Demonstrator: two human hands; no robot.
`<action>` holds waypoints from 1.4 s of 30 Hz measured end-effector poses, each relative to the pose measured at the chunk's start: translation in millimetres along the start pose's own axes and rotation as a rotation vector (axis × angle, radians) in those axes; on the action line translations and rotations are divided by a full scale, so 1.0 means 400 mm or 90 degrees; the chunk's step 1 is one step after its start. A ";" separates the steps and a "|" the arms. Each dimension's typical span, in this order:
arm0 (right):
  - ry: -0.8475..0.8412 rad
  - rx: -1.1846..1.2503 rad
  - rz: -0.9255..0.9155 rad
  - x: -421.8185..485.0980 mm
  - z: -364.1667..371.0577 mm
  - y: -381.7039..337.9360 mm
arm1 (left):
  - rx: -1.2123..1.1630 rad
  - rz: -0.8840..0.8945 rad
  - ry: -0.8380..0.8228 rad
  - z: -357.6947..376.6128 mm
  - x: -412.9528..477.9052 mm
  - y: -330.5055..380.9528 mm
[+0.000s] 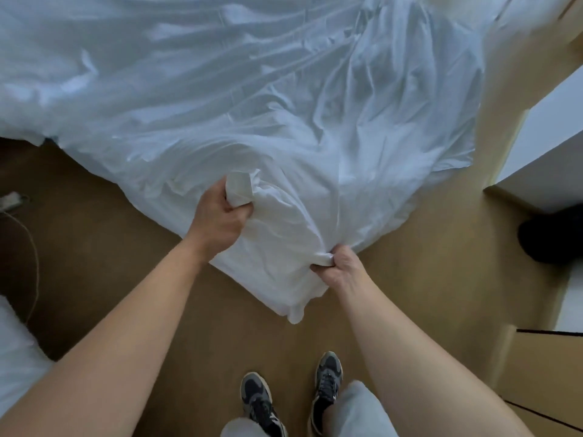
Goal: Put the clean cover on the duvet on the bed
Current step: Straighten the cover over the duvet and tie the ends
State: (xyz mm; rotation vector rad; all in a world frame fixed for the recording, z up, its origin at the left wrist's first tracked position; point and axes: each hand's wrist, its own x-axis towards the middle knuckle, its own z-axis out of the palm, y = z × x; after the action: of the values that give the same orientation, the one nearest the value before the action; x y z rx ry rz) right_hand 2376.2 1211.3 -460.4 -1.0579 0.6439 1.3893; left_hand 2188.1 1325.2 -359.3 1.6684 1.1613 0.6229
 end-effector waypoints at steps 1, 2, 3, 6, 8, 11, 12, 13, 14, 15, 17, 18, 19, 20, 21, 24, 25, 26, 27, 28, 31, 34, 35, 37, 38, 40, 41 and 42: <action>-0.021 0.024 -0.018 -0.023 0.047 -0.015 | -0.007 0.008 0.015 -0.022 0.013 0.037; -0.051 0.044 -0.038 -0.045 0.091 -0.031 | -0.015 0.013 0.025 -0.045 0.025 0.073; -0.086 0.059 -0.060 -0.067 0.132 -0.050 | -0.026 0.014 0.039 -0.067 0.038 0.109; -0.216 0.068 -0.107 -0.127 0.268 -0.138 | -0.066 0.019 0.088 -0.135 0.094 0.201; -0.270 0.037 -0.127 -0.157 0.377 -0.204 | -0.088 0.027 0.101 -0.166 0.148 0.247; -0.296 -0.023 -0.165 -0.153 0.544 -0.289 | -0.102 0.037 0.123 -0.178 0.242 0.295; -0.296 -0.042 -0.166 -0.137 0.597 -0.315 | -0.107 0.038 0.136 -0.175 0.276 0.304; -0.295 -0.052 -0.160 -0.118 0.647 -0.337 | -0.106 0.034 0.151 -0.169 0.309 0.306; -0.287 -0.054 -0.154 -0.101 0.692 -0.356 | -0.096 0.022 0.172 -0.160 0.341 0.305; -0.271 -0.056 -0.149 -0.086 0.732 -0.370 | -0.074 0.004 0.207 -0.154 0.372 0.300; -0.223 -0.078 -0.144 -0.058 0.793 -0.385 | -0.017 -0.015 0.281 -0.147 0.412 0.282; -0.202 -0.098 -0.140 -0.040 0.820 -0.391 | 0.009 -0.009 0.306 -0.144 0.429 0.276; -0.191 -0.108 -0.133 -0.024 0.844 -0.395 | 0.039 -0.006 0.309 -0.141 0.442 0.271; -0.179 -0.109 -0.128 -0.010 0.865 -0.396 | 0.069 -0.014 0.295 -0.138 0.454 0.268; -0.169 -0.105 -0.129 0.006 0.883 -0.396 | 0.097 -0.031 0.272 -0.137 0.469 0.262; -0.144 -0.125 -0.136 0.061 0.932 -0.399 | 0.124 -0.088 0.220 -0.139 0.526 0.234; -0.146 -0.121 -0.133 0.086 0.950 -0.403 | 0.145 -0.103 0.196 -0.138 0.550 0.223; -0.152 -0.123 -0.130 0.111 0.971 -0.406 | 0.193 -0.118 0.167 -0.137 0.576 0.210; -0.162 -0.128 -0.131 0.137 0.994 -0.406 | 0.250 -0.135 0.147 -0.134 0.605 0.194; -0.172 -0.132 -0.133 0.161 1.018 -0.403 | 0.294 -0.149 0.146 -0.131 0.639 0.177; -0.192 -0.159 -0.151 0.242 1.093 -0.395 | 0.318 -0.141 0.220 -0.139 0.771 0.114; -0.185 -0.223 -0.185 0.363 1.159 -0.428 | 0.319 -0.102 0.202 -0.153 0.944 0.029; -0.194 -0.253 -0.204 0.411 1.175 -0.444 | 0.318 -0.089 0.191 -0.157 1.006 -0.006; -0.249 -0.358 -0.261 0.492 1.196 -0.464 | 0.326 -0.085 0.176 -0.166 1.121 -0.081; -0.243 -0.461 -0.315 0.519 1.200 -0.461 | 0.333 -0.093 0.171 -0.167 1.171 -0.122; -0.093 -0.759 -0.572 0.567 1.165 -0.424 | 0.345 -0.105 0.148 -0.164 1.254 -0.205; -0.039 -0.889 -0.732 0.590 1.127 -0.393 | 0.356 -0.107 0.134 -0.159 1.288 -0.244; -0.031 -1.023 -0.835 0.603 1.082 -0.355 | 0.371 -0.109 0.121 -0.153 1.317 -0.280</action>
State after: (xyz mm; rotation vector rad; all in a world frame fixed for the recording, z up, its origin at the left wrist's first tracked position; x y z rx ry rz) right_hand 2452.3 1721.0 -455.5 -2.0099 -1.3546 0.4535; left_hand 2310.4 1835.2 -496.7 1.9861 1.7205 0.3547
